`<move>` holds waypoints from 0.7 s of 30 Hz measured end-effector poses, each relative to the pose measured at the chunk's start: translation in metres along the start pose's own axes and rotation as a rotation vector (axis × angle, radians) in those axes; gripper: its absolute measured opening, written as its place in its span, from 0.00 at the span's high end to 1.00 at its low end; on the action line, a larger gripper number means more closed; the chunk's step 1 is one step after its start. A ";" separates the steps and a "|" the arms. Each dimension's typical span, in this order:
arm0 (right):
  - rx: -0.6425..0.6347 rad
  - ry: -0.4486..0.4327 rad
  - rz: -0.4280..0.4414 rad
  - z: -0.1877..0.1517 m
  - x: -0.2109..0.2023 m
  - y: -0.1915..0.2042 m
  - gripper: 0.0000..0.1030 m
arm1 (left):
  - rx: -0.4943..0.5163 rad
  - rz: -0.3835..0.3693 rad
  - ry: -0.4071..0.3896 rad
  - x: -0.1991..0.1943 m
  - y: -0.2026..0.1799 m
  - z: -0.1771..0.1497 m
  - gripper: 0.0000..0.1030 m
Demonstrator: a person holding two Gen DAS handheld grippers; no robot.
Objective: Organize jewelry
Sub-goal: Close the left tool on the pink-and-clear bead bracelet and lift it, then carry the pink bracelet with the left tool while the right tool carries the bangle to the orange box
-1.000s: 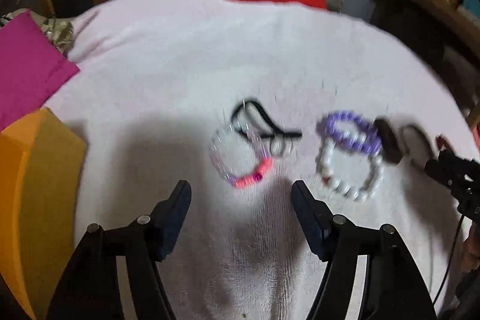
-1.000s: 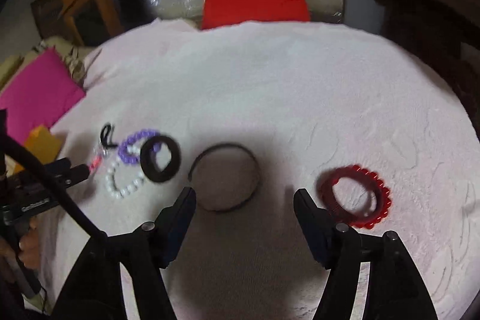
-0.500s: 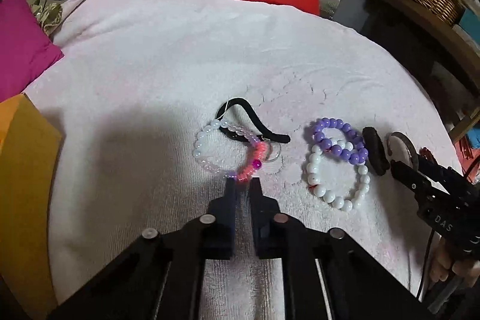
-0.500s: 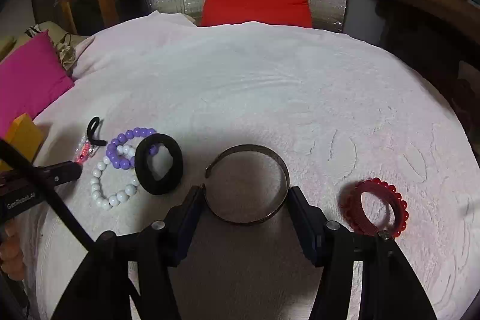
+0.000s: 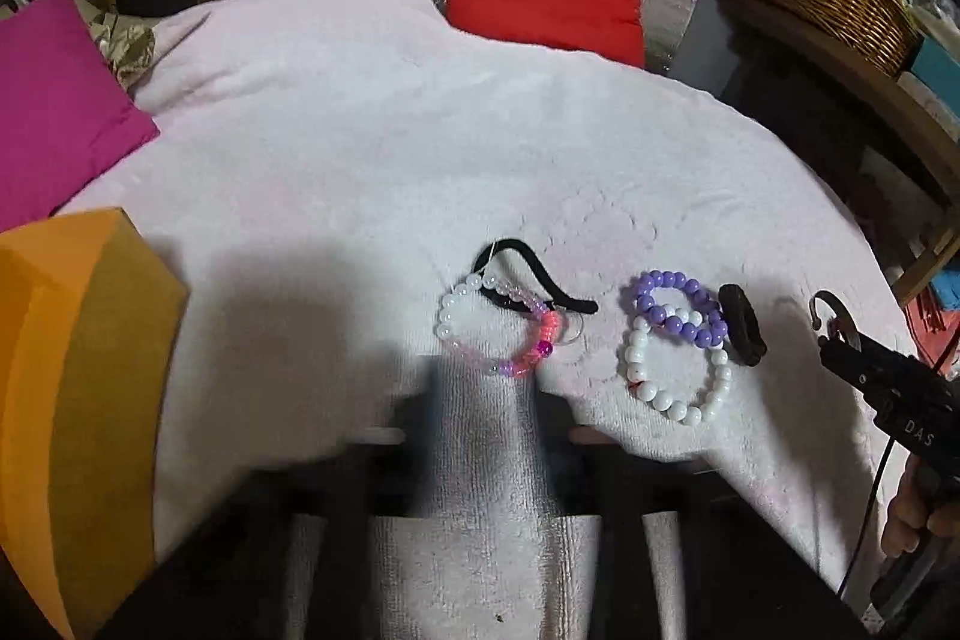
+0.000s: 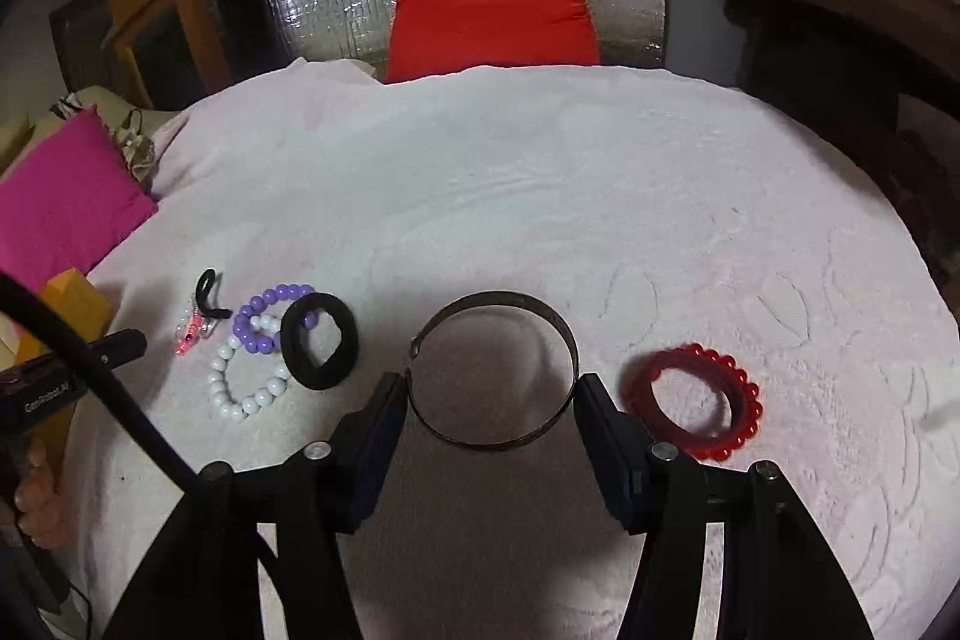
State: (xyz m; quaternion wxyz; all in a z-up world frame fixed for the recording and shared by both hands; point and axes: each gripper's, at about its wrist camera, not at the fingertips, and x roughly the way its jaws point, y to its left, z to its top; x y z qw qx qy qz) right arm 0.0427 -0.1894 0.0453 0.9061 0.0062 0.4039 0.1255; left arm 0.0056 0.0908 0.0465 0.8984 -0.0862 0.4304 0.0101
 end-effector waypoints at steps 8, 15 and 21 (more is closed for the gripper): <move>0.020 0.023 -0.004 -0.001 0.006 -0.004 0.41 | 0.038 0.059 0.045 0.037 -0.019 0.004 0.31; 0.031 0.036 -0.008 0.001 0.008 -0.009 0.41 | 0.007 -0.010 0.026 0.043 -0.012 0.013 0.73; 0.043 0.022 -0.008 0.004 0.002 -0.009 0.41 | 0.086 -0.032 0.039 0.031 -0.015 0.002 0.93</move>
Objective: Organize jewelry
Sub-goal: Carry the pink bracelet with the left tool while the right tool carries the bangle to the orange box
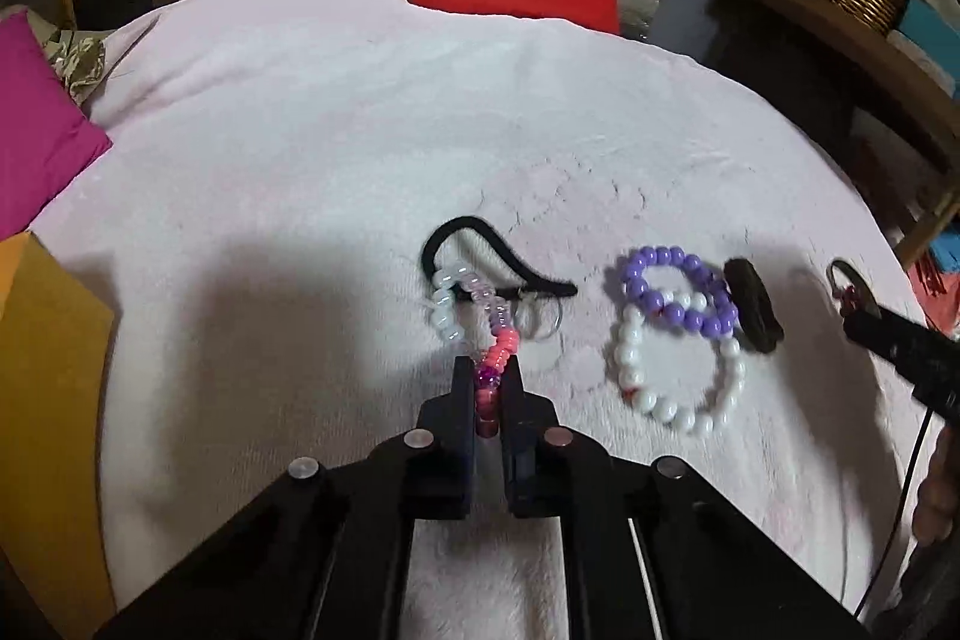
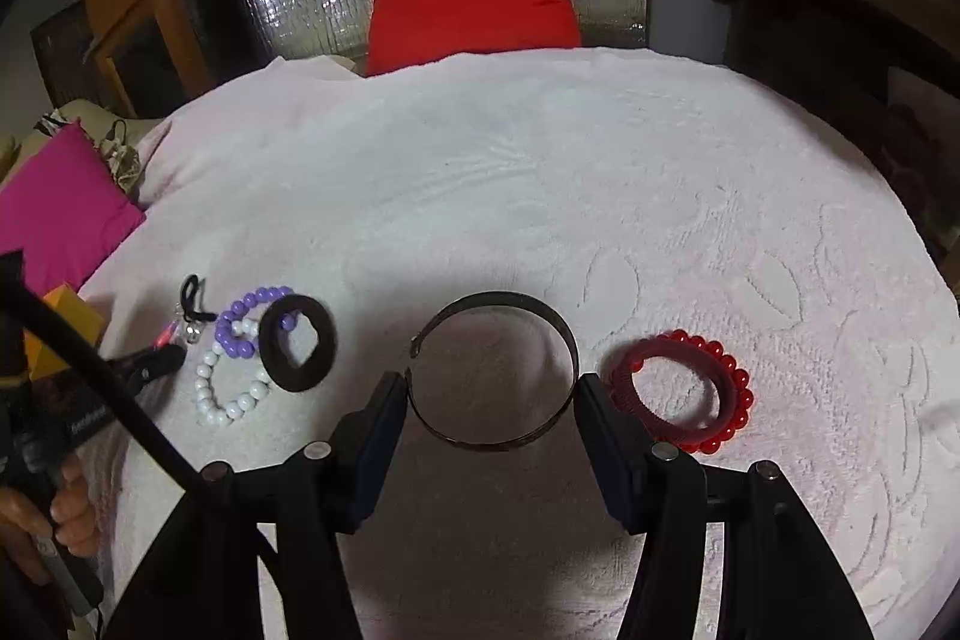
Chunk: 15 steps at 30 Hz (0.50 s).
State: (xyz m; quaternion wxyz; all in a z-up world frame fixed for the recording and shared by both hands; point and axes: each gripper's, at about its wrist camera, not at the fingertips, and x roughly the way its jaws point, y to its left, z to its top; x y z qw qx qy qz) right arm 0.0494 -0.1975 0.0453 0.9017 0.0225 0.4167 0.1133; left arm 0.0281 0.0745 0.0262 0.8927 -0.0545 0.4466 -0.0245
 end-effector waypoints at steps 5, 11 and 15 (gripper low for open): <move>-0.019 -0.038 0.020 0.001 -0.017 0.013 0.41 | -0.026 0.011 -0.038 -0.027 0.008 -0.003 0.93; -0.052 -0.079 0.097 0.000 -0.039 0.044 0.41 | -0.091 0.020 -0.147 -0.097 0.018 -0.009 0.93; -0.096 -0.092 0.165 -0.002 -0.049 0.081 0.41 | -0.199 0.099 -0.254 -0.160 0.037 -0.034 0.93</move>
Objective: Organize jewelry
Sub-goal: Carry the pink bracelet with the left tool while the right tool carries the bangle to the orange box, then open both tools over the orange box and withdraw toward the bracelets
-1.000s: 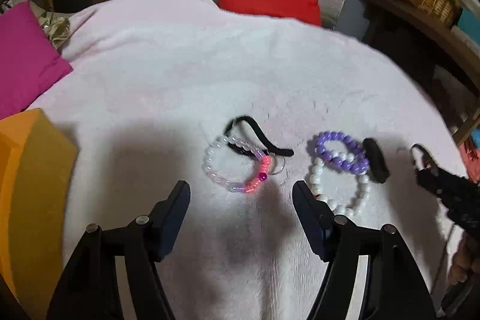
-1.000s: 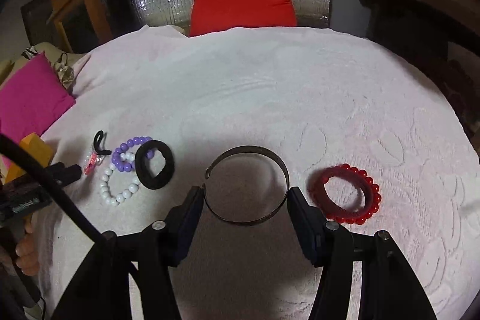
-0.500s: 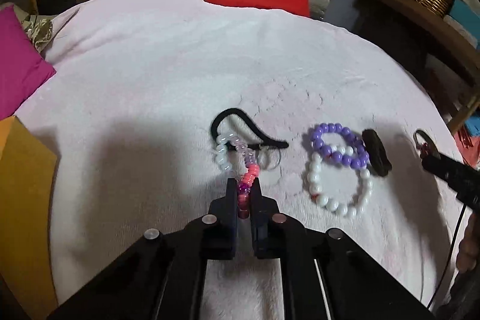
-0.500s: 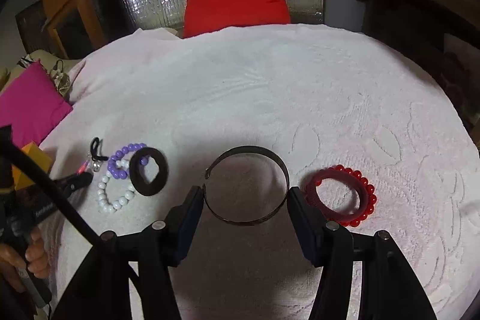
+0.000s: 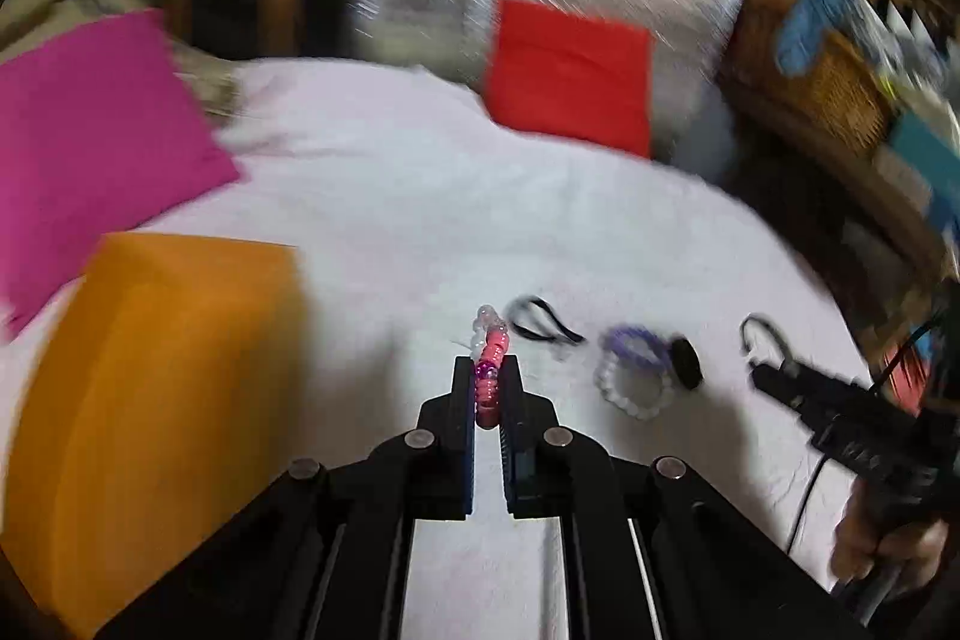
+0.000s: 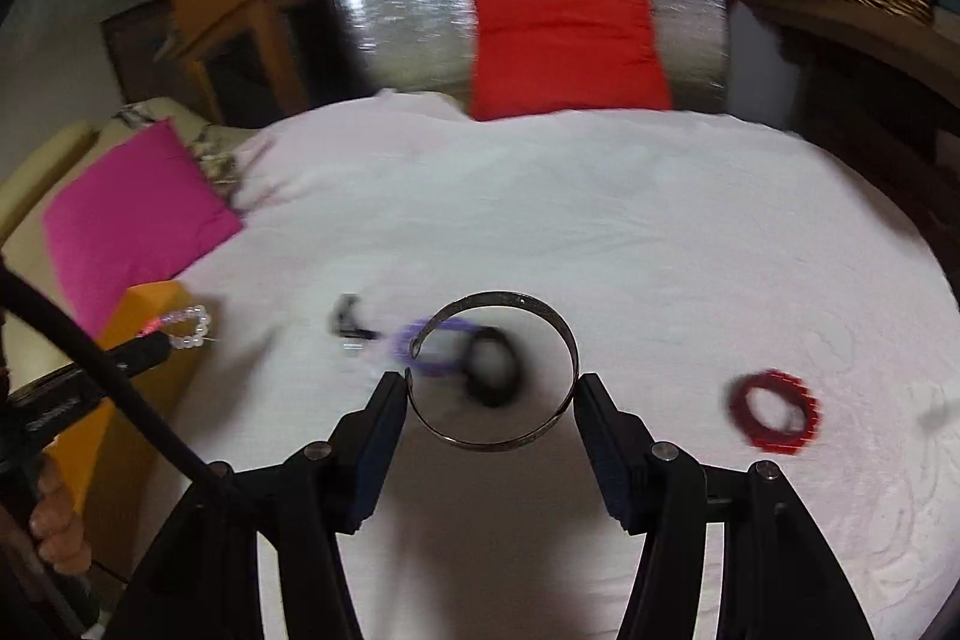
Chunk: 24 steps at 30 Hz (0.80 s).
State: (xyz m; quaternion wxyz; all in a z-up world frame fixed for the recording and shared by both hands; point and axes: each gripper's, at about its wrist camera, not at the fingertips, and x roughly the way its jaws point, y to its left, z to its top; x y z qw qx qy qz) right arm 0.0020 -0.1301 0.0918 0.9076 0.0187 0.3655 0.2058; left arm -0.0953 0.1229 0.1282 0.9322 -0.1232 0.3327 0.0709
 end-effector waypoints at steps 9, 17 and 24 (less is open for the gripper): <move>-0.192 0.071 0.203 0.009 0.026 0.147 0.41 | -0.298 0.397 -0.044 -0.064 0.097 -0.045 0.93; -0.320 0.164 0.285 0.005 0.069 0.269 0.41 | -0.536 0.517 0.068 -0.055 0.167 -0.071 0.93; -0.333 0.225 0.253 0.002 0.107 0.307 0.39 | -0.597 0.555 0.151 -0.042 0.190 -0.081 0.87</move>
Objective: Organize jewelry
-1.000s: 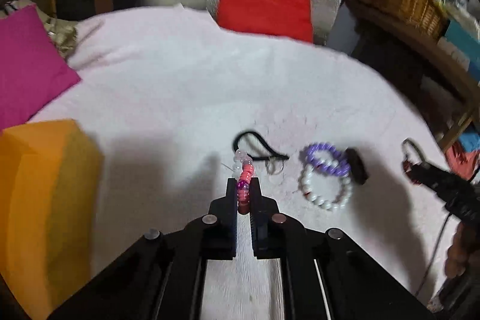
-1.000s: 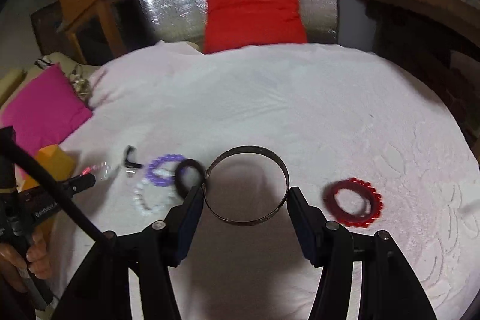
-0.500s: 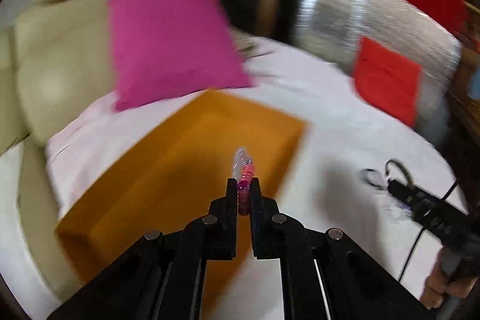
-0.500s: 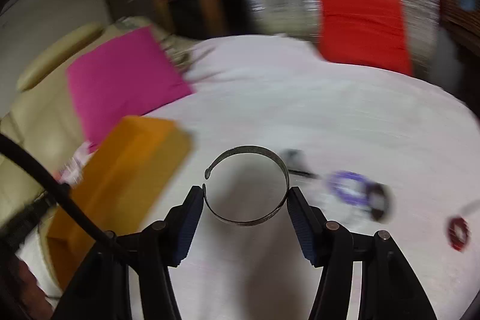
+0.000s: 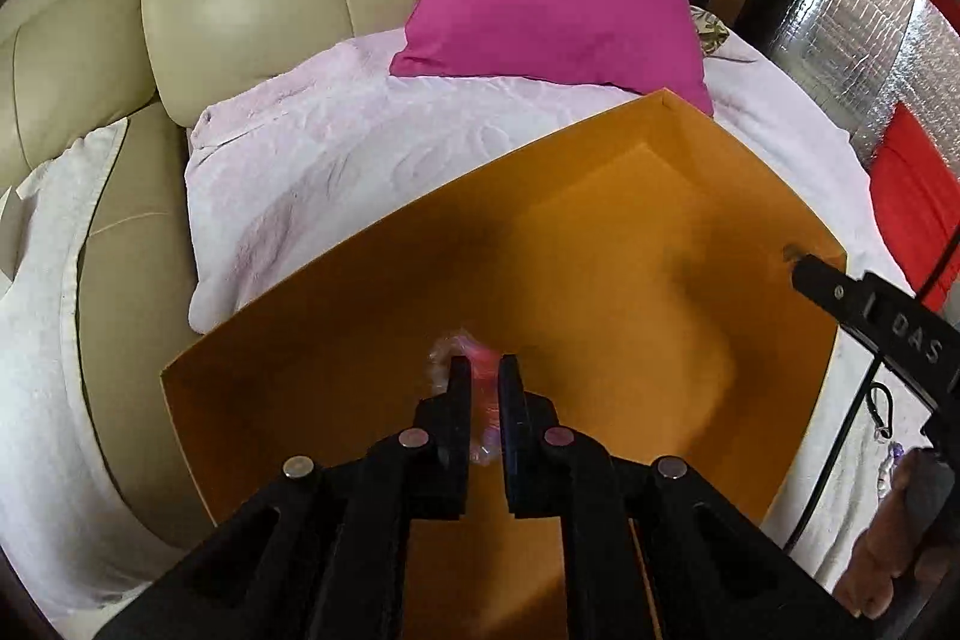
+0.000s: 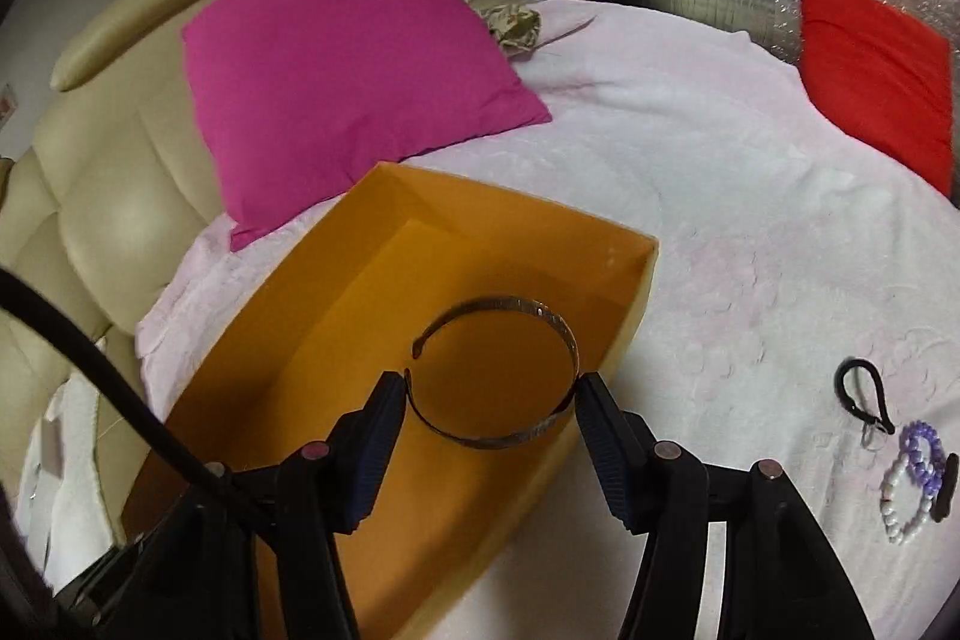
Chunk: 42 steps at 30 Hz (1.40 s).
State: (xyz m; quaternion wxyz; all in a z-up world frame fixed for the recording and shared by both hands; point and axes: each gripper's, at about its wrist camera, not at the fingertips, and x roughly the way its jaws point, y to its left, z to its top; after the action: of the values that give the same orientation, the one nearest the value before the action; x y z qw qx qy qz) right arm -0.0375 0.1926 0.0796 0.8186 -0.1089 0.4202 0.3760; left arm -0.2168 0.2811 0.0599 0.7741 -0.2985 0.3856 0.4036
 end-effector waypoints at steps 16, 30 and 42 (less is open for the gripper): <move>0.192 -0.135 -0.019 -0.025 -0.074 -0.090 0.36 | 0.242 0.062 -0.402 -0.061 -0.079 -0.019 0.42; 0.542 -0.221 -0.250 -0.149 -0.197 -0.296 0.39 | 0.564 -0.250 -0.314 -0.060 -0.198 -0.078 0.40; 0.783 -0.213 -0.329 -0.214 -0.217 -0.390 0.40 | 0.646 -0.510 -0.168 -0.042 -0.289 -0.117 0.40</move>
State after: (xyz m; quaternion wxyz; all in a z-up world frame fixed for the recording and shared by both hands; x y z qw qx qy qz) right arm 0.0295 -0.2971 0.0596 0.8860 0.1833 0.4214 0.0620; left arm -0.0270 0.0302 0.0776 0.9318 -0.0923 0.3418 0.0801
